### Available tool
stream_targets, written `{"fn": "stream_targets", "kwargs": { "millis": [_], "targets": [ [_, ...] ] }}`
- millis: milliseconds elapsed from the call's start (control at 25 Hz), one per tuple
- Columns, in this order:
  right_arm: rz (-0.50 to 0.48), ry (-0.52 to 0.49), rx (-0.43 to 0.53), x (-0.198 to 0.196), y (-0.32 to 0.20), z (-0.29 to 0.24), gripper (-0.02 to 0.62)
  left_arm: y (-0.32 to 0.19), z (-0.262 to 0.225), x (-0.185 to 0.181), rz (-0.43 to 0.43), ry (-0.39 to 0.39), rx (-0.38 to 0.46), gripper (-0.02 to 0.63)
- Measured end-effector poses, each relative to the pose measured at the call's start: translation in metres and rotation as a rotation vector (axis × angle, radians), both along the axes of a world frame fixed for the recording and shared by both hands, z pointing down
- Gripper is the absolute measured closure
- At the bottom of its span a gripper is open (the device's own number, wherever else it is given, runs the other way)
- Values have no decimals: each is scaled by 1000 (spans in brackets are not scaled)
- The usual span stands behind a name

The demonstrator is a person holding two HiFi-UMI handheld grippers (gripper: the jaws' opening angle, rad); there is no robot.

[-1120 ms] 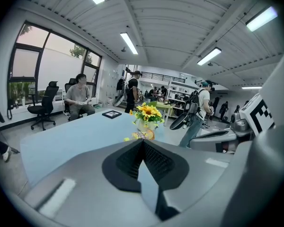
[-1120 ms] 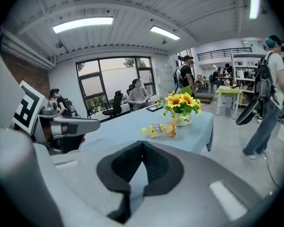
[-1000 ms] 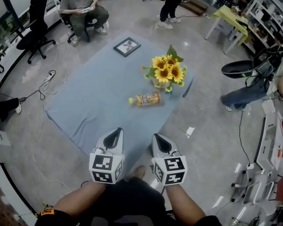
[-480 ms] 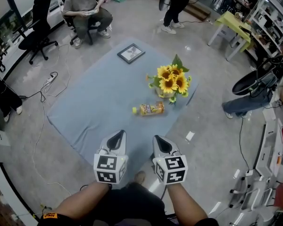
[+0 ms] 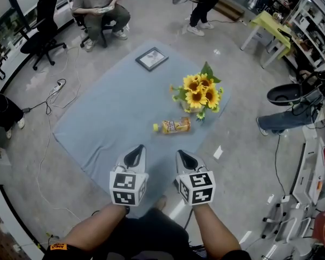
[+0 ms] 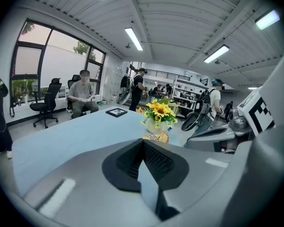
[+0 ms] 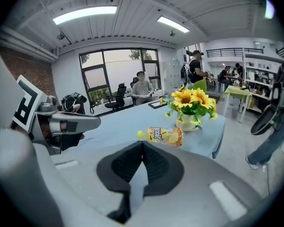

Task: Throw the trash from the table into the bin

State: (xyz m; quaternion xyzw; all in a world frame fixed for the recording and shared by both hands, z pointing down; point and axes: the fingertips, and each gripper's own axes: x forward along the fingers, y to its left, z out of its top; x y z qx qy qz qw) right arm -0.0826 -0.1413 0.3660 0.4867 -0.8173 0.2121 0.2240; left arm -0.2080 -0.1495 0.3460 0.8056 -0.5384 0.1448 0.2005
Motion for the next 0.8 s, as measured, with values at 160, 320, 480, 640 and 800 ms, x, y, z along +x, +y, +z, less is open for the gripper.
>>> {"fn": "stream_targets", "kwargs": {
  "millis": [160,320,480,640,800],
  "targets": [
    [-15,15,-6,-3,-8,5,595,-7,5,0,2,-4,-6,598],
    [-37,35,-4,-6,-18,7,595,-15,6,0,6,-15,-1,598],
    [-46,50,3,-7,-27,8,595,-22,10,-1,2,-20,-2,598],
    [-63,81,-2,-8,-33,14,592,-28,12,-2,5,-28,-4,598],
    [-86,105,-7,-10,-38,20,577,-32,17,-3,12,-43,-6,598]
  ]
}}
